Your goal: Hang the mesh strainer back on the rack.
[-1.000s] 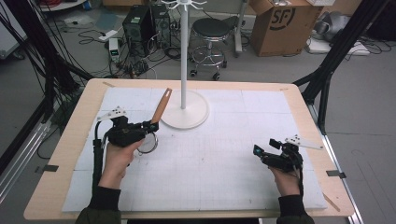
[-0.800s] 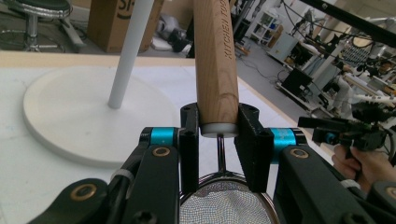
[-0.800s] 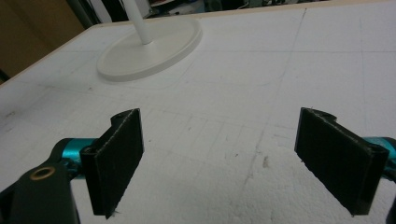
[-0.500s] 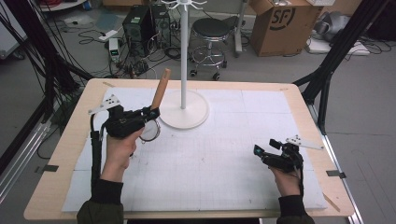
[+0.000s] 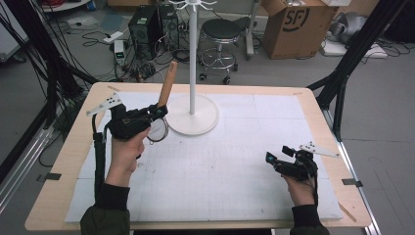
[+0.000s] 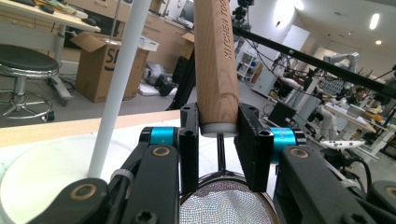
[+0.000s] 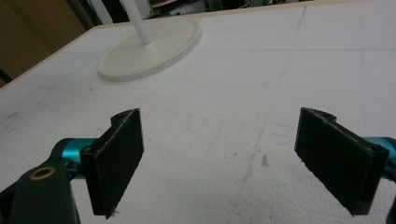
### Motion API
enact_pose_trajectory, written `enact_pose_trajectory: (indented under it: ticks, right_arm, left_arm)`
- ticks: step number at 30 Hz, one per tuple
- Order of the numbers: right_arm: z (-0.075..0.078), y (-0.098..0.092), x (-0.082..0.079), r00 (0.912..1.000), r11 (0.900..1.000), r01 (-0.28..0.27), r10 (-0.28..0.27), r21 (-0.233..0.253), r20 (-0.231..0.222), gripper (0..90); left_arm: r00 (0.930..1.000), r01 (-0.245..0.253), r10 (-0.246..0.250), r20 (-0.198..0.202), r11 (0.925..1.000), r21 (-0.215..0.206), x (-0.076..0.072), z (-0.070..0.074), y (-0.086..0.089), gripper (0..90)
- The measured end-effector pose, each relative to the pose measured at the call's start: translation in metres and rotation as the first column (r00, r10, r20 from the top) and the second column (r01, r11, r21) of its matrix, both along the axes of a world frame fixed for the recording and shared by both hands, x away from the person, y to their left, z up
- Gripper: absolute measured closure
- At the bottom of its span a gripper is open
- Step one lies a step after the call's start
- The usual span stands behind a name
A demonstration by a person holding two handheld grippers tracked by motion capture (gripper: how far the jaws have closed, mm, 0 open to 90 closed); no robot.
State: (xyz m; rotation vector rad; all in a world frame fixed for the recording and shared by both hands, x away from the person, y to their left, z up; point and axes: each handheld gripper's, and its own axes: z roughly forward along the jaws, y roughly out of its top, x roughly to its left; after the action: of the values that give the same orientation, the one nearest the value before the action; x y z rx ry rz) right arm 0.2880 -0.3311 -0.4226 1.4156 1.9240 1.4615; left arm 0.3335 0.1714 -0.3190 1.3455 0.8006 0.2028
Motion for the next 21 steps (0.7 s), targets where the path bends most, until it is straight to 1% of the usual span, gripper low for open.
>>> enact_pose_trajectory:
  ticks: [1, 4, 6, 8, 9, 10, 12, 13, 15, 16, 18, 21]
  right_arm:
    - [0.000, 0.000, 0.000, 1.0000, 1.000, 0.000, 0.000, 0.003, 0.000, 14.8]
    - [0.000, 0.000, 0.000, 1.0000, 1.000, -0.001, 0.001, 0.006, -0.002, 14.8]
    - [-0.001, 0.000, 0.001, 1.0000, 1.000, -0.004, 0.004, 0.004, 0.000, 14.7]
    - [-0.002, -0.001, 0.002, 1.0000, 1.000, -0.003, 0.003, 0.008, -0.007, 14.7]
    - [-0.002, -0.002, 0.002, 1.0000, 1.000, -0.004, 0.004, 0.010, -0.006, 14.8]
    - [-0.002, -0.002, 0.002, 1.0000, 1.000, 0.000, 0.000, 0.015, -0.009, 14.7]
    - [-0.002, -0.004, 0.003, 1.0000, 1.000, 0.002, -0.002, 0.019, -0.005, 14.7]
    - [-0.002, -0.005, 0.002, 1.0000, 1.000, 0.004, -0.004, 0.023, -0.008, 14.7]
    - [-0.002, -0.005, 0.002, 1.0000, 1.000, 0.006, -0.005, 0.020, -0.004, 14.7]
    - [-0.003, -0.005, 0.002, 1.0000, 1.000, 0.006, -0.006, 0.018, -0.007, 14.7]
    - [-0.003, -0.005, 0.002, 0.9999, 1.000, 0.003, -0.003, 0.017, -0.011, 14.7]
    - [-0.004, -0.005, 0.001, 0.9999, 1.000, 0.002, -0.002, 0.022, -0.010, 14.7]
  left_arm:
    - [1.0000, -0.001, 0.001, -0.002, 1.0000, -0.009, 0.001, 0.000, 0.000, 72.0]
    - [0.9999, -0.002, 0.003, 0.011, 0.9998, -0.019, 0.004, 0.001, -0.001, 72.0]
    - [0.9997, 0.001, 0.000, 0.024, 0.9996, -0.027, 0.007, 0.002, -0.003, 72.0]
    - [0.9989, 0.015, -0.014, 0.045, 0.9993, -0.035, 0.011, 0.005, -0.006, 72.0]
    - [0.9989, 0.015, -0.014, 0.045, 0.9993, -0.035, 0.011, 0.005, -0.006, 72.0]
    - [0.9983, 0.019, -0.017, 0.055, 0.9993, -0.032, 0.015, 0.009, -0.010, 72.0]
    - [0.9979, 0.019, -0.016, 0.063, 0.9989, -0.043, 0.019, 0.013, -0.014, 72.0]
    - [0.9975, 0.019, -0.017, 0.068, 0.9991, -0.039, 0.020, 0.015, -0.015, 72.0]
    - [0.9966, 0.010, -0.007, 0.082, 0.9989, -0.045, 0.023, 0.020, -0.018, 72.0]
    - [0.9959, 0.006, -0.001, 0.090, 0.9984, -0.057, 0.024, 0.022, -0.019, 72.0]
    - [0.9948, 0.007, 0.003, 0.102, 0.9954, -0.095, 0.026, 0.025, -0.021, 72.0]
    - [0.9932, 0.010, 0.002, 0.116, 0.9946, -0.103, 0.030, 0.033, -0.024, 72.0]
